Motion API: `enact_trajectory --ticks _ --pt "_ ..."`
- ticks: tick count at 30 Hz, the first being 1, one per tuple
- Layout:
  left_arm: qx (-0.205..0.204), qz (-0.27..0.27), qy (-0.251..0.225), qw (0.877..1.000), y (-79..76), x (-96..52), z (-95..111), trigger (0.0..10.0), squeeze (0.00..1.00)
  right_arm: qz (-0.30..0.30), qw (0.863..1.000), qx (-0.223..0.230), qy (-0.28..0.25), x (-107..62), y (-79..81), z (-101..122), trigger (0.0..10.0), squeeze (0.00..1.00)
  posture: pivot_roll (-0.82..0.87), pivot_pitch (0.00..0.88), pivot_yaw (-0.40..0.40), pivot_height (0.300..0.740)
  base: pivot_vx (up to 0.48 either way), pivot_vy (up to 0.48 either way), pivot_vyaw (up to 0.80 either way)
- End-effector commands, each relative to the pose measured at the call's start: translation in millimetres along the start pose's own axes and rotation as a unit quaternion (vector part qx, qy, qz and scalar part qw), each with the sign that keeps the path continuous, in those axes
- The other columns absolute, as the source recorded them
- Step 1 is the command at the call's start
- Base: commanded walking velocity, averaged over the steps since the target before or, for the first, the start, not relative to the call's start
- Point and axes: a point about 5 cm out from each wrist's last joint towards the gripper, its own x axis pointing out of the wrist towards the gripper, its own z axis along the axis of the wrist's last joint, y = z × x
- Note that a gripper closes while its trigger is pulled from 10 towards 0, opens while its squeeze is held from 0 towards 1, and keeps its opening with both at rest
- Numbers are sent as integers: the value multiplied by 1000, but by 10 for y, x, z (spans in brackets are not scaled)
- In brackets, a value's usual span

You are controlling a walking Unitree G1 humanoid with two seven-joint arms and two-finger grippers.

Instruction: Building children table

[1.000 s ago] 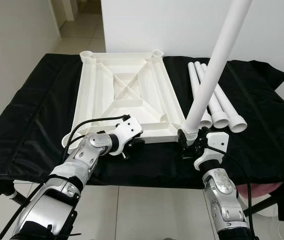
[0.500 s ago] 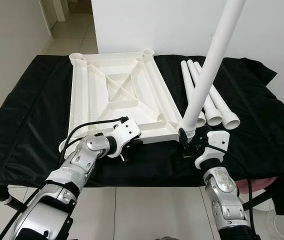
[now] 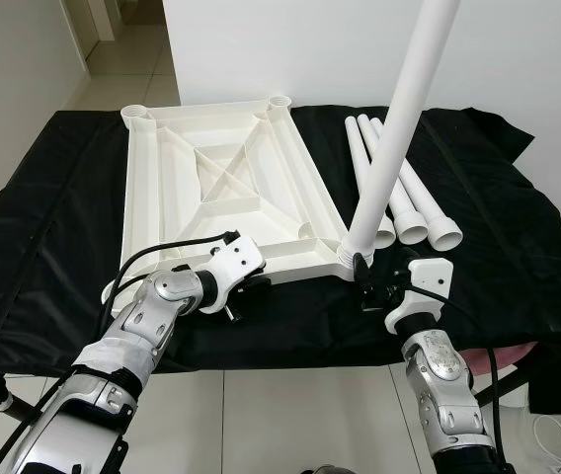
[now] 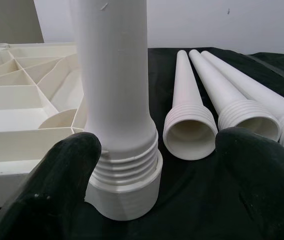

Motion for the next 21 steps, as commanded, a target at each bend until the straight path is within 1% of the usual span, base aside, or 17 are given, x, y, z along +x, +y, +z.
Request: enact_trajectory --ticks 1,3,5,6,7,14,15,16,17,18,21 --pt "-62 57 73 994 84 -177 -395 10000 0 1 1000 0 14 -26 -7 -51 10000 0 -73 44 18 740 0 0 0" --pt "-54 40 52 996 27 -178 -357 10000 0 0 1000 -2 16 -27 -22 -53 10000 0 -73 45 13 740 0 0 0" --pt "-57 18 42 997 -24 -181 -338 10000 0 1 1000 -4 17 -24 -28 -55 10000 0 -70 44 11 740 0 0 0" --pt "-60 17 42 997 -28 -182 -334 10000 0 1 1000 -4 17 -22 -30 -55 10000 0 -69 42 11 740 0 0 0" --pt "-71 20 34 997 -12 -184 -316 10000 1000 2 1000 -5 17 -18 -29 -56 10000 0 -68 40 10 740 0 0 0" --pt "-74 22 14 997 31 -195 -234 10000 1000 3 1000 -6 16 -5 -28 -56 10000 0 -67 39 10 740 0 0 0" --pt "-75 19 6 997 34 -194 -193 10000 0 3 1000 -5 16 -1 -29 -56 10000 0 -66 38 9 740 0 0 0" --pt "-74 21 -4 997 45 -185 -141 10000 0 3 1000 -5 16 -1 -26 -59 10000 0 -66 38 9 740 0 0 0" --pt "-74 21 -4 997 45 -185 -141 10000 0 3 1000 -5 16 -1 -26 -59 10000 0 -66 38 9 740 0 0 0" --pt "-75 25 -15 997 61 -159 -61 10000 0 5 1000 -4 17 -2 -13 -63 10000 0 -66 36 8 740 0 0 0" --pt "-74 25 -20 997 62 -148 -34 10000 0 5 1000 -4 17 -1 -10 -64 10000 0 -66 34 9 740 0 0 0"
